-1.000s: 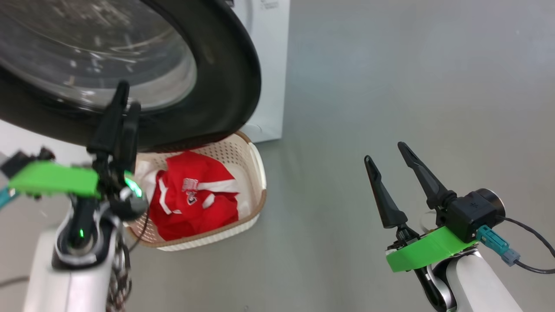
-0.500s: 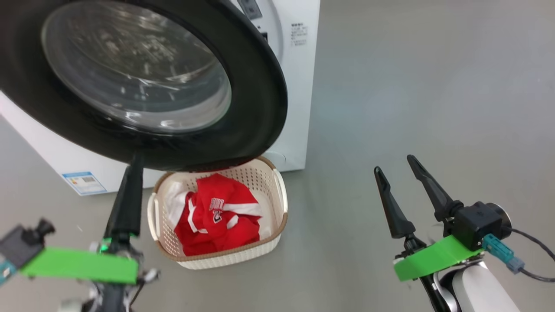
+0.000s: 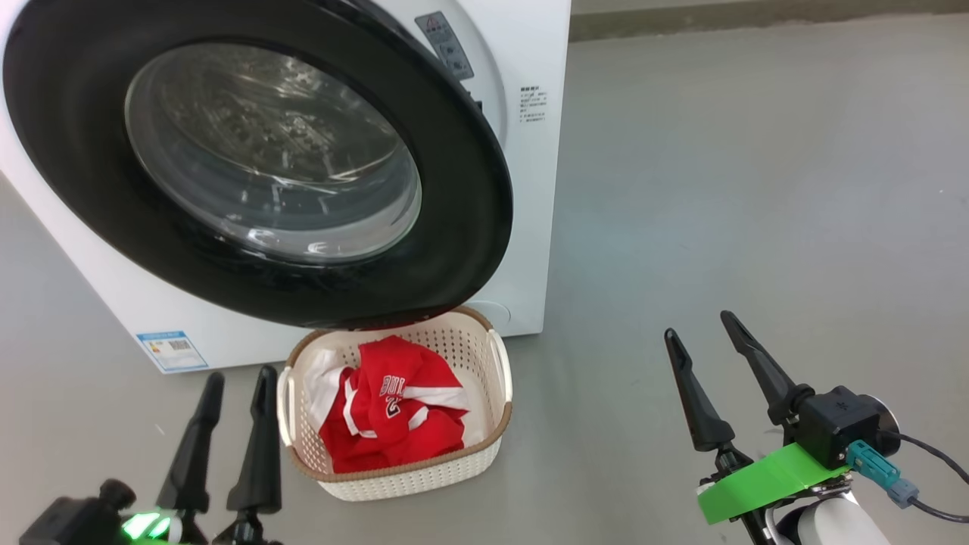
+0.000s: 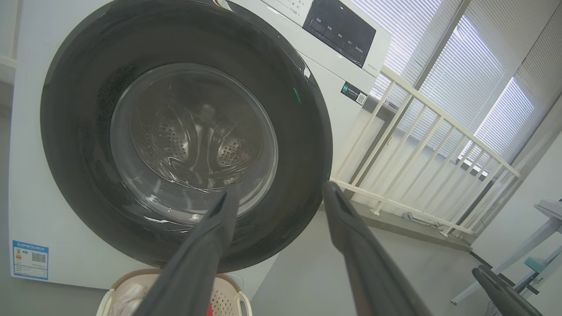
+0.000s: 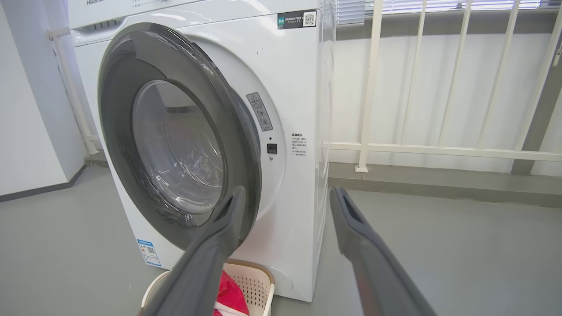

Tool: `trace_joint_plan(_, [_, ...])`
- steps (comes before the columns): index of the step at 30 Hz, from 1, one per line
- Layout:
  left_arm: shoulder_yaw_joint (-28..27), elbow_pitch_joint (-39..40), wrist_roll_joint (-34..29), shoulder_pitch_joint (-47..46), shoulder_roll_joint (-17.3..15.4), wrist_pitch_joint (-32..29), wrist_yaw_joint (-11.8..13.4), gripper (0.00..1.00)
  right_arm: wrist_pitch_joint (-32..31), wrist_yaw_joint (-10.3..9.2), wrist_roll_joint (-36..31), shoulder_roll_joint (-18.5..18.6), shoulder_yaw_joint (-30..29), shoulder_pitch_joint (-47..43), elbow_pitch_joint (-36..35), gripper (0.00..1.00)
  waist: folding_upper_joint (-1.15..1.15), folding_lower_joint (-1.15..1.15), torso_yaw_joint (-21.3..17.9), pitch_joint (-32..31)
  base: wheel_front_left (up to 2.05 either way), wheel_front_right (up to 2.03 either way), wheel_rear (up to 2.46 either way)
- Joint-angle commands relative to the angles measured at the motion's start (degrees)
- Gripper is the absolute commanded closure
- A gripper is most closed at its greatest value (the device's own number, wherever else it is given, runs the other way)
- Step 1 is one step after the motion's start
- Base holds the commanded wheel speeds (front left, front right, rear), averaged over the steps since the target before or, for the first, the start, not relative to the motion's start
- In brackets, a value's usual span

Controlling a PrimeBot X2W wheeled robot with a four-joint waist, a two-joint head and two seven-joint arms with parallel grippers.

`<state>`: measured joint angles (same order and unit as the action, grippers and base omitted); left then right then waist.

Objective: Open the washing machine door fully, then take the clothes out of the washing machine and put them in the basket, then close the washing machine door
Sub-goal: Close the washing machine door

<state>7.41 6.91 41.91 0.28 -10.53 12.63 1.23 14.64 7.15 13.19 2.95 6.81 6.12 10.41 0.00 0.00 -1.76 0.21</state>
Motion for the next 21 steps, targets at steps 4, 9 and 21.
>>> trace_joint_plan(4, [-1.64, 2.14, -6.19, 0.64, -2.01, 1.48, 2.17, 0.00, 0.36, 0.34, 0.06, -0.07, 0.53, -0.03, -1.42, 0.00, 0.00, 0.00, -0.39, -1.56, 0.00, 0.00, 0.00])
trace_joint_plan(9, [-1.03, 0.50, -12.22, 2.48, -3.67, 1.84, 4.42, 0.00, 0.36, 0.34, 0.74, -0.07, -0.31, -0.93, -1.81, 0.00, 0.00, 0.00, -0.73, -2.26, 0.00, 0.00, 0.00])
trace_joint_plan(21, [0.14, -1.78, -19.64, 4.91, -4.84, 2.17, 8.09, 0.00, 0.36, 0.34, 0.93, -0.07, -0.89, -2.90, -1.72, 0.00, 0.00, 0.00, -0.99, -2.33, 0.00, 0.00, 0.00])
